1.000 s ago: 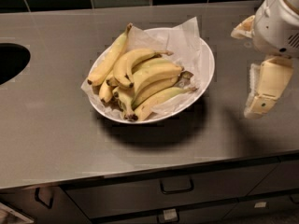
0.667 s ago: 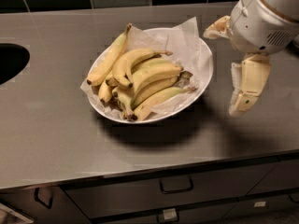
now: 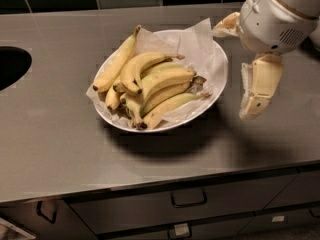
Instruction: Pick banana from white bowl
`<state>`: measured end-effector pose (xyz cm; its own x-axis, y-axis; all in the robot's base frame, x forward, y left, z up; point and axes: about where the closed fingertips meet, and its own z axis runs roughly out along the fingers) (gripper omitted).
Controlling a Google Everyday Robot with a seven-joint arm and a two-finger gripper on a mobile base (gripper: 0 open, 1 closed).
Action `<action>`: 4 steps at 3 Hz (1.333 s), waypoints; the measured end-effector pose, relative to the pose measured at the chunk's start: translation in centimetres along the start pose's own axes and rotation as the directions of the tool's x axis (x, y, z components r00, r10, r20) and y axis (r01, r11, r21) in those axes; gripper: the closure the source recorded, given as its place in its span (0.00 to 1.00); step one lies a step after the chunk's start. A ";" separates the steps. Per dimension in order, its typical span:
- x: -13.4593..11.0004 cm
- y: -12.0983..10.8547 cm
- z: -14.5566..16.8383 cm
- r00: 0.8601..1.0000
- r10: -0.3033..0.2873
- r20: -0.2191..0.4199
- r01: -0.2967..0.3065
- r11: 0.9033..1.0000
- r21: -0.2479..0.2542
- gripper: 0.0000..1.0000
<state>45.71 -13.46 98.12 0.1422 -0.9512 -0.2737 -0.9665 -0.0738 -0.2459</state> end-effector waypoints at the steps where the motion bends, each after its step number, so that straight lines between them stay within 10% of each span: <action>1: -3.8 -2.2 -0.2 0.991 -0.131 0.009 0.131 0.991 -0.012 0.00; 2: -8.9 -4.9 0.8 0.958 -0.284 0.042 0.285 0.957 -0.045 0.00; 3: -14.8 -8.6 3.8 0.896 -0.419 0.145 0.426 0.905 -0.018 0.00; 4: -15.2 -9.0 3.9 0.895 -0.421 0.148 0.425 0.905 0.002 0.00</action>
Offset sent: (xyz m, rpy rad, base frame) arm 0.0517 0.1464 0.0355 -0.0797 0.0209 0.5089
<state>53.07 2.84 100.91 0.5654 -0.7763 -0.2789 -0.8139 -0.4702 -0.3412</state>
